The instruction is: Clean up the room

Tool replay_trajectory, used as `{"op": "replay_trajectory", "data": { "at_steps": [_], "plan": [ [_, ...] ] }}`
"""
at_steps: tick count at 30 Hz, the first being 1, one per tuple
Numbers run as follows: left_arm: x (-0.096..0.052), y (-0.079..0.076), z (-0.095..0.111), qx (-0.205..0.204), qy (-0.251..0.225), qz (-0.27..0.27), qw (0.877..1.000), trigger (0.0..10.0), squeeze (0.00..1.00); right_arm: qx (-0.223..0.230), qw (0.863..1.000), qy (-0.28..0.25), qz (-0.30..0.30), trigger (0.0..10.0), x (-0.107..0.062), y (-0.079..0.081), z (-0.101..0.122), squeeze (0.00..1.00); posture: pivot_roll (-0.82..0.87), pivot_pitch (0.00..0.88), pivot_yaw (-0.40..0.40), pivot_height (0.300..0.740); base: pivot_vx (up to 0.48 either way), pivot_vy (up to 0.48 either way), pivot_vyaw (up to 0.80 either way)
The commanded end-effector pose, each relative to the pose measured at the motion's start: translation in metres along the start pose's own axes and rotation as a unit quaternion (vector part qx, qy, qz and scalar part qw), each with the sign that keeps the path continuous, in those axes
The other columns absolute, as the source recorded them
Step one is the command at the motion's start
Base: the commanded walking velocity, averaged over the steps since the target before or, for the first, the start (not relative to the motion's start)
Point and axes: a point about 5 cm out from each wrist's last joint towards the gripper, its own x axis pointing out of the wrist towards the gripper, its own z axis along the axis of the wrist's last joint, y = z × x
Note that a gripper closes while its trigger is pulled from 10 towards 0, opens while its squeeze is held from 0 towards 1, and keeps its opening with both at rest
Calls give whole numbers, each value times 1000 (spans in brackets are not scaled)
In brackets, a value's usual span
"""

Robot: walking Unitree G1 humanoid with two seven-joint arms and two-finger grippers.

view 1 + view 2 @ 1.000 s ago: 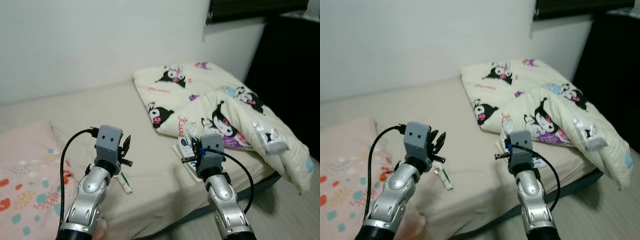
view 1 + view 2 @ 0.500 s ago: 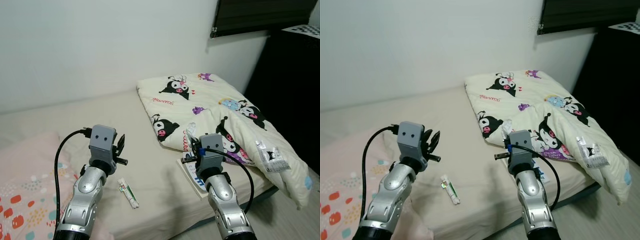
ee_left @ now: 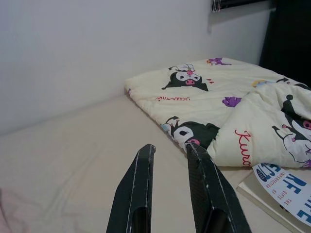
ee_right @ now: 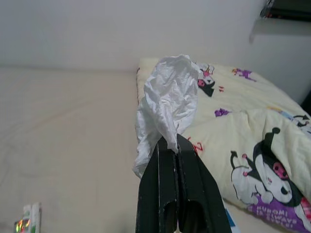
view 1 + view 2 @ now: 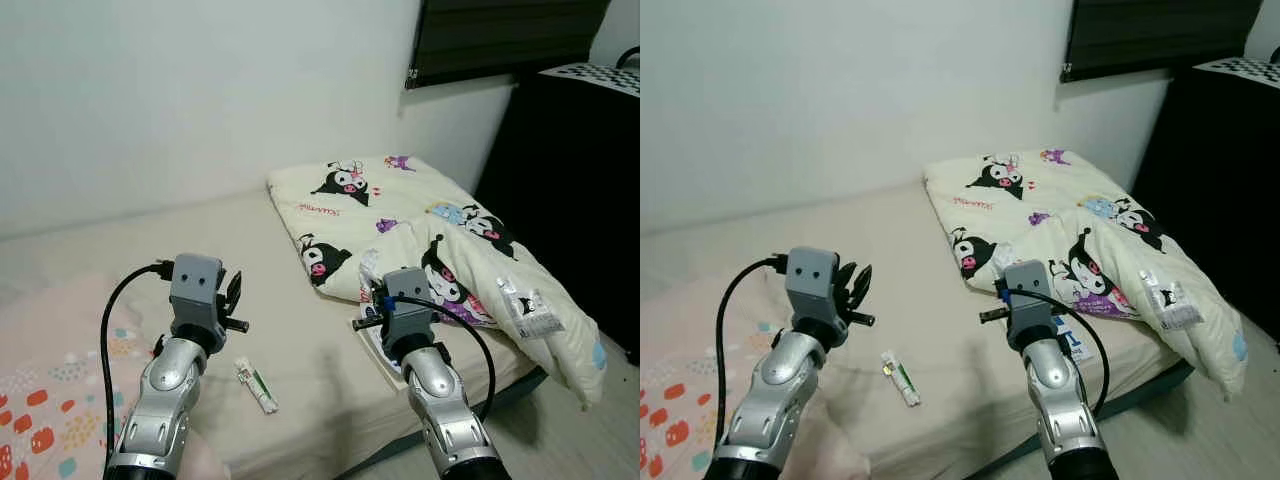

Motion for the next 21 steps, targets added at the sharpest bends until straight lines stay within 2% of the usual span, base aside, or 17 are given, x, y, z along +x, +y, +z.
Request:
{"op": "replay_trajectory", "data": {
  "at_steps": [1,3,9,17,21],
  "plan": [
    [-2,1,-3,-6,7,5,1000,10000,0,13,1000,21,3,10000,0,0,-6,0,89,14,-36,740,0,0,0],
    [-2,0,-2,-5,5,5,1000,10000,0,30,999,23,1,10000,0,0,-7,0,93,16,-38,740,0,0,-400],
    [-1,0,-1,-7,2,4,1000,10000,0,36,999,17,-2,10000,1,0,-5,0,91,17,-36,740,0,0,-800],
    [-1,-1,2,-3,-6,7,1000,10000,0,30,999,12,-9,10000,1,-3,-3,0,91,17,-34,740,0,0,-800],
    [0,-1,2,-1,-7,10,1000,10000,0,6,1000,12,-9,10000,1,-4,-4,0,90,14,-33,740,0,0,-800]
  ]
}}
